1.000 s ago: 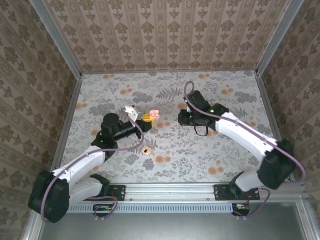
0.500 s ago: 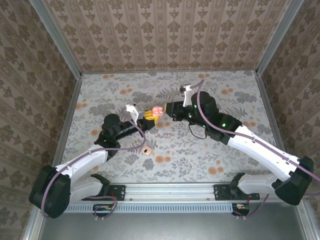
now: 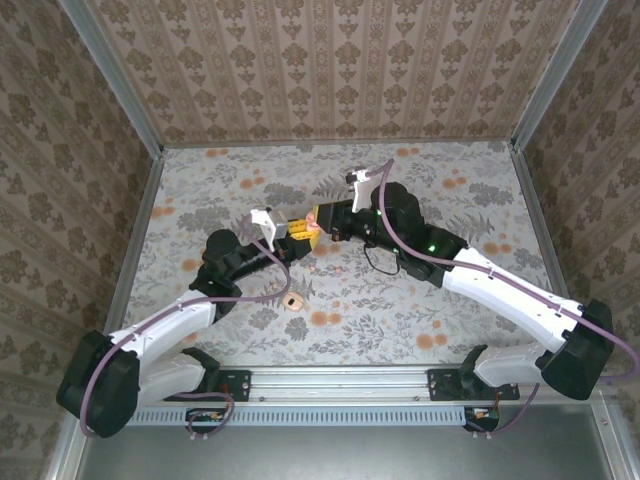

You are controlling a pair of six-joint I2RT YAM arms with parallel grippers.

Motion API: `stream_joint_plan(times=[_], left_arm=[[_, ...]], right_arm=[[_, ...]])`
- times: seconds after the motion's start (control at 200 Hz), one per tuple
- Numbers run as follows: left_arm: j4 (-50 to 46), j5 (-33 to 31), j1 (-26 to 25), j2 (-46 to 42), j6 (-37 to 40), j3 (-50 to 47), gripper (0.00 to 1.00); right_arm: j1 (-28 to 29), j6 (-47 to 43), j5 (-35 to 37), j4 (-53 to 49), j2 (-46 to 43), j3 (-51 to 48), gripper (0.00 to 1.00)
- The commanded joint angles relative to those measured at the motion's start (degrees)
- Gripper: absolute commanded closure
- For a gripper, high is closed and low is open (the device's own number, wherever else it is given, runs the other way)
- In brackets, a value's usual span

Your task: Insert the wireless bluetooth earbuds into the charging case

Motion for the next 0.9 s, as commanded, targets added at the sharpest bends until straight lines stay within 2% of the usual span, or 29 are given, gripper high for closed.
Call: stream_joint_plan(times=[0.0,0.225,0.555,0.895], left_arm=[[2.7,0.5,-0.3,-1.7,-1.2,0.1,1.00],[4.7,-0.2,-0.3,-2.5,-2.6,-0.3,1.00],[6.5,-0.7,-0.3,-2.4,-4.2,-0.3,1.00],[6.8,-1.1,-0.3,-1.9,-4.4,0.1,1.00]], right_arm=[[0.4,-1.4,1.3,1.7,-1.5,-1.4,0.83],[0.4,-1.5,3.1,2.7,-3.5,-4.3,0.83],[0.4,1.1,1.7,4.9,-4.0,-5.9,0.83],[0.4,8.0,2.0,9.0,-4.7,-8.9,0.83]])
